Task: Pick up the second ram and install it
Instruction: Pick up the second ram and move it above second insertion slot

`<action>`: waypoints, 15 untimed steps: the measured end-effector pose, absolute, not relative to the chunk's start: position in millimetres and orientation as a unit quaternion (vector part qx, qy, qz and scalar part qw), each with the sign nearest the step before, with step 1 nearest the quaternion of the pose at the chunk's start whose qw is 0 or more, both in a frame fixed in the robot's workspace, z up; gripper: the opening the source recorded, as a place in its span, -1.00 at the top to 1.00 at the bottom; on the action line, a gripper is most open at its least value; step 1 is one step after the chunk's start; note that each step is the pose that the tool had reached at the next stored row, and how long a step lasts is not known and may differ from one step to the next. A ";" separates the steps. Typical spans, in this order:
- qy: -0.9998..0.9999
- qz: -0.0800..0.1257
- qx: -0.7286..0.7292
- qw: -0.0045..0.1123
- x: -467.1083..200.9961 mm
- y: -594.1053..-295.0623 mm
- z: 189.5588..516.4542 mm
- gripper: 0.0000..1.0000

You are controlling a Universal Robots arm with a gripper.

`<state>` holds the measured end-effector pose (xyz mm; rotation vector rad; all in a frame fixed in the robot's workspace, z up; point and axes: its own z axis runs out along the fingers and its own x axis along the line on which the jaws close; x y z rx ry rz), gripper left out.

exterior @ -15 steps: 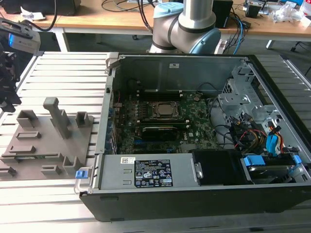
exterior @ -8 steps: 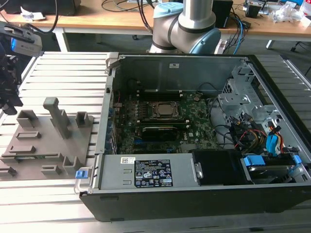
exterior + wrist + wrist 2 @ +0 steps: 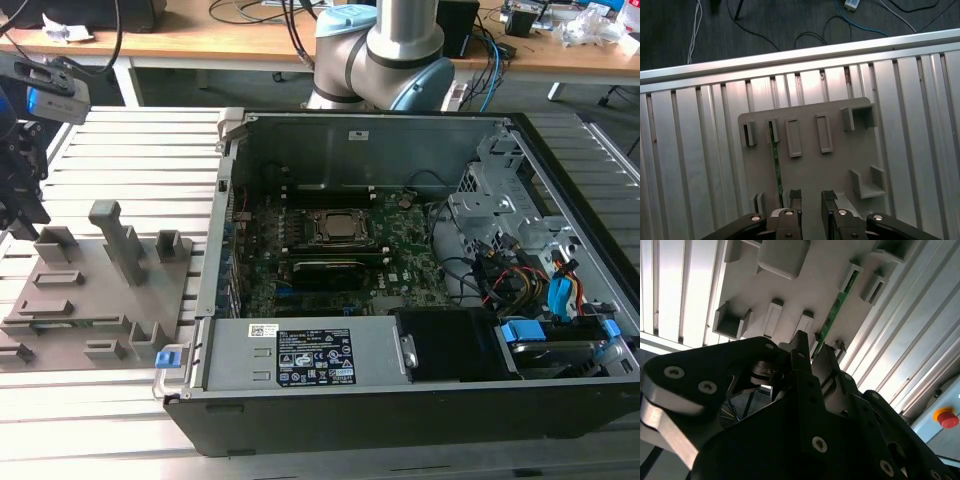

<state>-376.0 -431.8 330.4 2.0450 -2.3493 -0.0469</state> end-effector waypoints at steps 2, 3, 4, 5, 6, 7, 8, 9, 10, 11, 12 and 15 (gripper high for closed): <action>-0.754 -0.015 0.656 0.013 -376.0 -431.9 329.2 0.40; -0.754 -0.015 0.656 0.013 -376.0 -431.8 328.2 0.40; -0.754 -0.015 0.656 0.013 -376.0 -431.8 327.6 0.40; -0.754 -0.015 0.656 0.013 -376.0 -431.8 327.1 0.40; -0.754 -0.015 0.656 0.013 -376.0 -431.9 326.0 0.40; -0.754 -0.015 0.656 0.013 -376.0 -431.8 325.3 0.40; -0.754 -0.015 0.656 0.013 -376.1 -431.8 324.5 0.40; -0.754 -0.015 0.656 0.013 -376.0 -431.8 324.0 0.40; -0.754 -0.015 0.656 0.013 -376.0 -431.8 323.5 0.40; -0.754 -0.015 0.656 0.013 -376.0 -431.9 322.6 0.40; -0.754 -0.015 0.656 0.013 -376.0 -431.8 322.1 0.40; -0.754 -0.015 0.656 0.013 -376.0 -431.8 319.7 0.40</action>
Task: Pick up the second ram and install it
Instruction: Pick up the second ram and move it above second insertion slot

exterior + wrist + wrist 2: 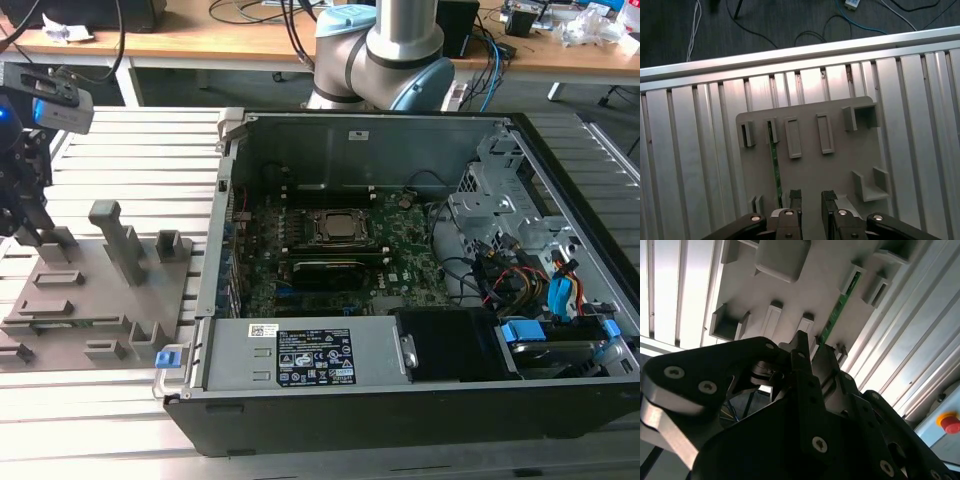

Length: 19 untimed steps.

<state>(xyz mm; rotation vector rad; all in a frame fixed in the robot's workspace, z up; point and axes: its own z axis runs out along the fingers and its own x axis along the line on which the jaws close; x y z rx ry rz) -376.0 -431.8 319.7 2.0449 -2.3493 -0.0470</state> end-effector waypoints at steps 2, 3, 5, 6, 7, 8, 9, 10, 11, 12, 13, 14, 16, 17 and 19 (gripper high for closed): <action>-0.754 -0.015 0.656 0.013 -376.1 -431.9 317.4 0.40; -0.754 -0.015 0.656 0.013 -376.0 -431.8 316.6 0.40; -0.754 -0.015 0.656 0.013 -376.0 -431.9 314.8 0.40; -0.754 -0.015 0.656 0.013 -376.1 -431.8 313.7 0.40; -0.754 -0.015 0.656 0.013 -376.0 -431.8 312.3 0.40; -0.754 -0.015 0.656 0.013 -376.0 -431.8 310.9 0.40; -0.754 -0.015 0.656 0.013 -376.0 -431.8 309.2 0.40; -0.754 -0.015 0.656 0.013 -376.0 -431.9 308.1 0.40; -0.754 -0.015 0.656 0.013 -376.0 -431.8 306.8 0.40; -0.754 -0.015 0.656 0.013 -376.0 -431.9 305.7 0.40; -0.754 -0.015 0.656 0.013 -376.0 -431.9 304.0 0.40; -0.754 -0.015 0.656 0.013 -376.1 -431.9 302.6 0.40; -0.754 -0.015 0.656 0.013 -376.0 -431.9 300.5 0.40; -0.754 -0.015 0.656 0.013 -376.0 -431.8 299.6 0.40; -0.754 -0.015 0.656 0.013 -376.1 -431.9 297.3 0.40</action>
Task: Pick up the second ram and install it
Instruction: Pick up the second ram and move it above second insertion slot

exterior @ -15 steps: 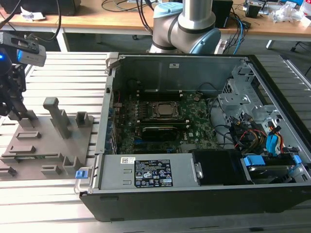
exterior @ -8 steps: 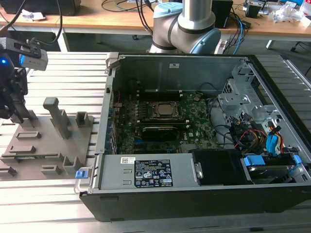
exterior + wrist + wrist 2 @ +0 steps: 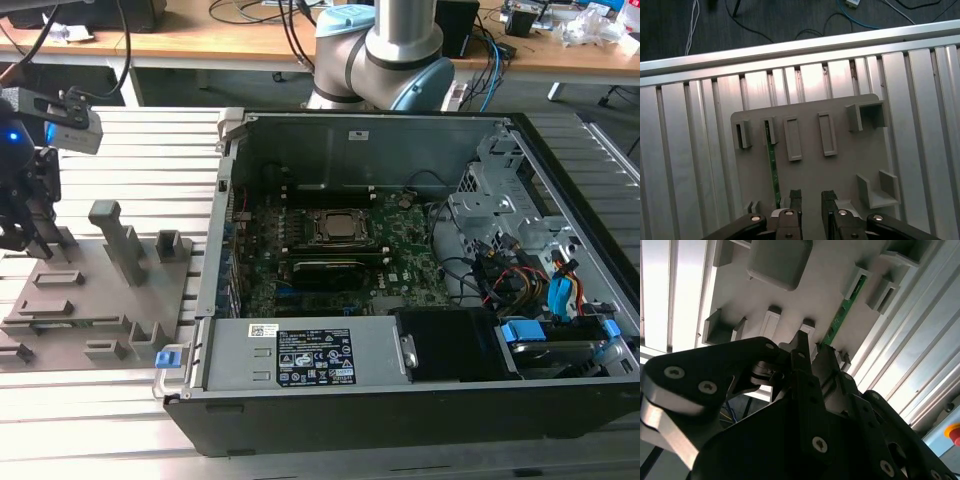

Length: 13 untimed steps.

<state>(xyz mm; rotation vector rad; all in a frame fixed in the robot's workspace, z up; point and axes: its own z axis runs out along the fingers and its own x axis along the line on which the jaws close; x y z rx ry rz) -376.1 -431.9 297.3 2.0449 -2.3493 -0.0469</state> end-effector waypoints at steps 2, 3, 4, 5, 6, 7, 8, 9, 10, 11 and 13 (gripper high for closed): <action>-0.754 -0.015 0.656 0.013 -376.0 -431.9 294.5 0.40; -0.754 -0.015 0.656 0.013 -376.1 -431.9 293.7 0.40; -0.754 -0.015 0.656 0.013 -376.1 -431.9 293.1 0.40; -0.754 -0.015 0.656 0.013 -376.1 -431.9 291.9 0.40; -0.754 -0.015 0.656 0.013 -376.1 -431.9 291.1 0.40; -0.754 -0.015 0.656 0.013 -376.1 -431.9 290.4 0.40; -0.754 -0.015 0.656 0.013 -376.0 -432.1 288.8 0.40; -0.754 -0.015 0.656 0.013 -376.1 -432.1 288.2 0.40; -0.754 -0.015 0.656 0.013 -376.1 -432.2 287.4 0.40; -0.754 -0.015 0.656 0.013 -376.1 -432.3 286.7 0.40; -0.754 -0.015 0.656 0.013 -376.1 -432.6 284.9 0.40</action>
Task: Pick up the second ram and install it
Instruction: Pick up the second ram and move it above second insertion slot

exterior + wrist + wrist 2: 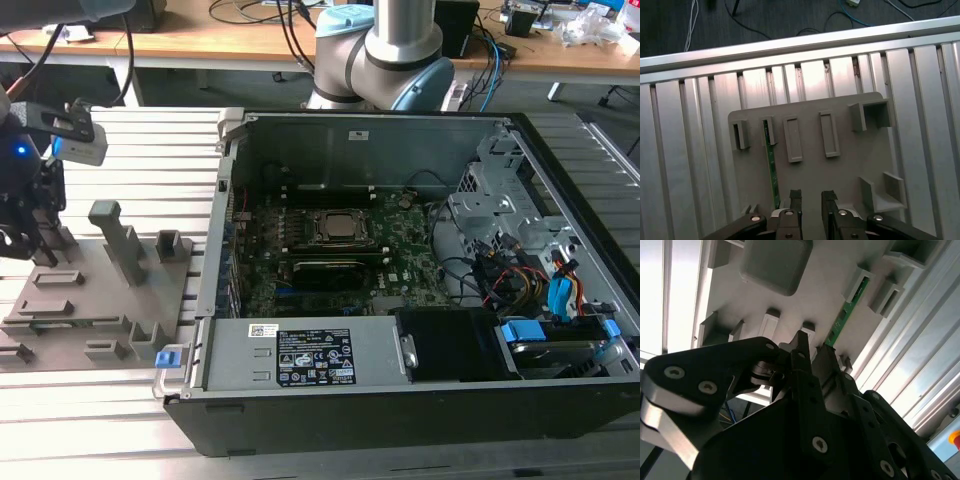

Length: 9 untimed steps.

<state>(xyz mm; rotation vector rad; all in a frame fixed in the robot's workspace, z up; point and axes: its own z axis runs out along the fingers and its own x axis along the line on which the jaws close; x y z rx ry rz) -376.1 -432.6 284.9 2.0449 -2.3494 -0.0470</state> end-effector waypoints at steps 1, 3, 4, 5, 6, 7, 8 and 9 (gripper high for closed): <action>-0.754 -0.015 0.656 0.013 -376.1 -432.7 284.1 0.40; -0.754 -0.015 0.656 0.013 -376.1 -432.9 282.5 0.40; -0.754 -0.015 0.656 0.013 -376.1 -433.0 281.4 0.40; -0.754 -0.015 0.656 0.013 -376.1 -433.2 280.1 0.40; -0.754 -0.015 0.656 0.013 -376.1 -433.2 279.1 0.40; -0.754 -0.015 0.656 0.013 -376.1 -433.3 277.1 0.40; -0.754 -0.015 0.656 0.013 -376.1 -433.5 275.6 0.40; -0.754 -0.015 0.656 0.013 -376.1 -433.5 274.6 0.40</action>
